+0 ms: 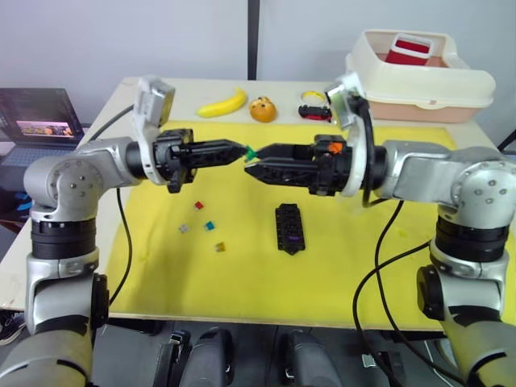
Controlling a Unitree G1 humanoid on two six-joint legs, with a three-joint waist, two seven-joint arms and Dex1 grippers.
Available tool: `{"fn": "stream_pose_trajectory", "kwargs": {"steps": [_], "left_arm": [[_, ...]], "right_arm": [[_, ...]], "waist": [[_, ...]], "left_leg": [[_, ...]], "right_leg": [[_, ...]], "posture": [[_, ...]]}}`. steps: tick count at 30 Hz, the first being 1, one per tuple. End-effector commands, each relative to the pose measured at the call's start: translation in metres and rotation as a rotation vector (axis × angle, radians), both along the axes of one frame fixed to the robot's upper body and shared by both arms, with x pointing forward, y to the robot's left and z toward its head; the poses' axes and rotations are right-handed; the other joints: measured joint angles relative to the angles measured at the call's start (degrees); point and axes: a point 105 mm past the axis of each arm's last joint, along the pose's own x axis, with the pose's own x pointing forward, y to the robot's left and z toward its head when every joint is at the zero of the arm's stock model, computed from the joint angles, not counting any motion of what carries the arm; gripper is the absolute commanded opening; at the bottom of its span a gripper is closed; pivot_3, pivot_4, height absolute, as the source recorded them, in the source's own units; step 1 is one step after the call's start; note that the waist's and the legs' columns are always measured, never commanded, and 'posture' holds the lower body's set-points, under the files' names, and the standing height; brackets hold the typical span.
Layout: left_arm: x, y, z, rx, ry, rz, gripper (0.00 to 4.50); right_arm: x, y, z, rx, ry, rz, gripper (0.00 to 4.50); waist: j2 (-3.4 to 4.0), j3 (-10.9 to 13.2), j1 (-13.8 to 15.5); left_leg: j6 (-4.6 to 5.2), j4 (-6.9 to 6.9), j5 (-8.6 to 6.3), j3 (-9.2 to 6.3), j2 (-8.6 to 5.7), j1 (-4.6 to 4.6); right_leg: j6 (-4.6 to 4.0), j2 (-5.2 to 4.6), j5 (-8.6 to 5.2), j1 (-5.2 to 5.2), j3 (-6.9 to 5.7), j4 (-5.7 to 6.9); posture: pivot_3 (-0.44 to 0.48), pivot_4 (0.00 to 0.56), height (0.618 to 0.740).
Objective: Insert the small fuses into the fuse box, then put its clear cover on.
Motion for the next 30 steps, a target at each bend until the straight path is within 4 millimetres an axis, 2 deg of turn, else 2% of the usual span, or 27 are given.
{"fn": "stream_pose_trajectory", "kwargs": {"steps": [1, 6, 7, 9, 12, 13, 30], "left_arm": [[-0.0087, -0.0025, 0.0059, -0.003, -0.045, -0.032, 0.0], [-0.012, -0.0039, 0.0033, 0.005, -0.047, -0.04, 0.0], [-0.0128, -0.0041, 0.0029, 0.007, -0.047, -0.041, 0.0], [-0.0137, -0.0043, 0.0023, 0.009, -0.047, -0.042, 0.0], [-0.0141, -0.0043, 0.0018, 0.009, -0.045, -0.04, 0.0], [-0.0139, -0.0043, 0.0021, 0.007, -0.044, -0.039, 0.0], [-0.0136, -0.0034, 0.0033, 0.012, -0.044, -0.022, 0.0]], "right_arm": [[-0.0058, -0.0003, 0.0088, 0.025, -0.039, 0.012, 3.22], [-0.0076, 0.0013, 0.0088, 0.022, -0.043, 0.024, 3.22], [-0.0081, 0.0013, 0.0088, 0.021, -0.044, 0.026, 2.68], [-0.0087, 0.0014, 0.0088, 0.02, -0.044, 0.028, 1.89], [-0.0098, 0.0021, 0.0079, 0.015, -0.044, 0.034, 0.37], [-0.0098, 0.0023, 0.0076, 0.013, -0.043, 0.034, 0.03], [-0.013, 0.0017, 0.0044, -0.033, -0.067, 0.04, 0.03]], "waist": [[0.0, 0.0, -0.01], [0.0, 0.0, -0.02], [0.0, 0.0, -0.02], [0.0, 0.0, 0.01], [0.0, 0.0, 0.01], [0.0, 0.0, 0.0], [0.0, 0.0, 0.01]], "left_leg": [[0.0, 0.0, 0.0, 0.0, 0.0, 0.0], [0.0, 0.0, 0.0, 0.0, 0.0, 0.0], [0.0, 0.0, 0.0, 0.0, 0.0, 0.0], [0.0, 0.0, 0.0, 0.0, 0.0, -0.01], [0.0, 0.0, 0.0, -0.01, 0.0, -0.01], [0.0, 0.0, 0.0, -0.01, 0.0, -0.01], [0.0, 0.0, 0.0, 0.0, 0.0, -0.02]], "right_leg": [[0.0, 0.0, 0.0, 0.0, 0.0, 0.0], [0.0, 0.0, 0.0, 0.0, 0.0, 0.0], [0.0, 0.0, 0.0, 0.0, 0.0, 0.0], [0.0, 0.0, 0.0, -0.01, 0.01, 0.0], [0.0, -0.01, 0.0, 0.0, 0.01, -0.01], [0.0, -0.01, 0.0, -0.01, 0.01, -0.01], [0.0, 0.0, 0.0, -0.01, 0.01, -0.02]], "posture": [[0.0, 0.15, 0.74], [0.0, 0.15, 0.74], [0.0, 0.15, 0.74], [0.0, 0.15, 0.74], [0.0, 0.15, 0.74], [0.0, 0.15, 0.74], [0.0, 0.15, 0.74]]}}
